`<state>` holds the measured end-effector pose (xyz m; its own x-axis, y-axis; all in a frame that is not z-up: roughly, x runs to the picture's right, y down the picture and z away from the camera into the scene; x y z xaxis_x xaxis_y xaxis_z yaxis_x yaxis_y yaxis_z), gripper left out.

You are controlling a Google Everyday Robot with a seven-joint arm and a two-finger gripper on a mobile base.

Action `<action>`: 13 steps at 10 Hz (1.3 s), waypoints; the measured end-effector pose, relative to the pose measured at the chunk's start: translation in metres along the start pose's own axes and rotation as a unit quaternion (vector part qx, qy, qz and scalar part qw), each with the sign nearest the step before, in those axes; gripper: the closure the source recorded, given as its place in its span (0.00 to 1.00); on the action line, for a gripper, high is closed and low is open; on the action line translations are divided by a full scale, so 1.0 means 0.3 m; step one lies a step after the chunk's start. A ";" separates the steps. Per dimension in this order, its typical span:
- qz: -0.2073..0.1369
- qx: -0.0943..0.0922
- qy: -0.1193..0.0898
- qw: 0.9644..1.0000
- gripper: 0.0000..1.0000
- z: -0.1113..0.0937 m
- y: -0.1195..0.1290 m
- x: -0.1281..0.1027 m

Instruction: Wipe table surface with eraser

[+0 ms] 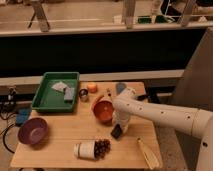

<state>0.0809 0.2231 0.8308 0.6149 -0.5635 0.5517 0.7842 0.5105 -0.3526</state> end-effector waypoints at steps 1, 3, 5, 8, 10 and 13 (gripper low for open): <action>0.001 -0.002 -0.001 1.000 1.00 0.000 0.018 -0.005; 0.007 -0.007 -0.003 1.000 1.00 -0.001 0.077 -0.010; 0.028 -0.015 -0.003 0.999 1.00 -0.001 0.167 0.009; 0.050 -0.020 0.001 0.999 1.00 0.010 0.225 0.045; 0.068 -0.020 0.004 0.997 1.00 0.018 0.244 0.094; 0.080 -0.017 0.008 0.997 1.00 0.026 0.193 0.164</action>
<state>0.1560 0.2302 0.8434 0.7336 -0.4869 0.4741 0.6780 0.5723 -0.4613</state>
